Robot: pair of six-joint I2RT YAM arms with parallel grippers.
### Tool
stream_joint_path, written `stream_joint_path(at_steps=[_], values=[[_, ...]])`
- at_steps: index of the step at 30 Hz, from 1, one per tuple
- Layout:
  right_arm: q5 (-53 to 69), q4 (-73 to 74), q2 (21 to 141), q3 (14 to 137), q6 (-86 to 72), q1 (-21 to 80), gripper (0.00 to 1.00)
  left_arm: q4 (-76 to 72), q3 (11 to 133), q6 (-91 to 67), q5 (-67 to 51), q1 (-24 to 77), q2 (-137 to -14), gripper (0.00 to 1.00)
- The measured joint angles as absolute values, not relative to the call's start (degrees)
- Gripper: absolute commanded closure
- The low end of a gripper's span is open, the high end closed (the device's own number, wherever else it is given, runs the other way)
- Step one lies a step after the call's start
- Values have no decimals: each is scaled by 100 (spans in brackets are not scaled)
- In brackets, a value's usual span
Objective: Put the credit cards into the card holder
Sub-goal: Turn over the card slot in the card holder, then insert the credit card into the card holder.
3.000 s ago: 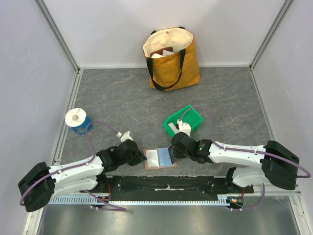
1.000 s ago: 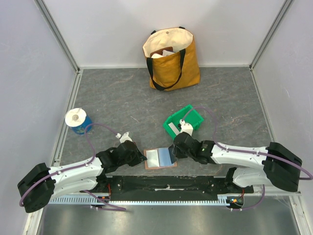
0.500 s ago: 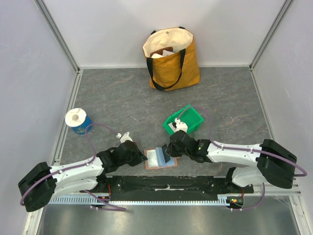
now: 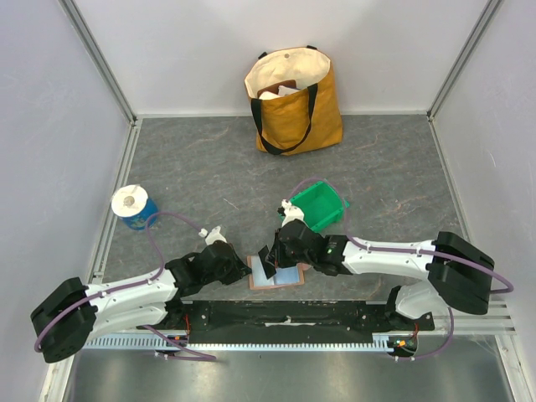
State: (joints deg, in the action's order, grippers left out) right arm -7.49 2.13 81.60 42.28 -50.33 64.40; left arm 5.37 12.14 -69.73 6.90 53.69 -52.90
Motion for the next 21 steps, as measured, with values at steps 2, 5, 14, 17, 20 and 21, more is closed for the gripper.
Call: stream_joint_path(at_steps=[2, 5, 14, 17, 20, 21], values=[[-764, 204, 8147, 4222, -5035, 6440, 100, 537, 1203, -6987, 690, 5369, -5271, 98], [-801, 64, 8066, 4060, -5076, 6423, 100, 539, 1192, -6997, 690, 5369, -5247, 98], [-788, -746, 8023, 3048, -5478, 6250, 100, 438, 1135, -7035, 685, 5369, -5253, 98], [-685, -1179, 8023, 2827, -5638, 6117, 100, 368, 1133, -7052, 685, 5369, -5323, 98], [-642, -1496, 8023, 2646, -5819, 6047, 100, 274, 1129, -7078, 683, 5369, -5384, 98], [-635, -1625, 8023, 2565, -5907, 6038, 100, 257, 1127, -7089, 683, 5369, -5395, 98]])
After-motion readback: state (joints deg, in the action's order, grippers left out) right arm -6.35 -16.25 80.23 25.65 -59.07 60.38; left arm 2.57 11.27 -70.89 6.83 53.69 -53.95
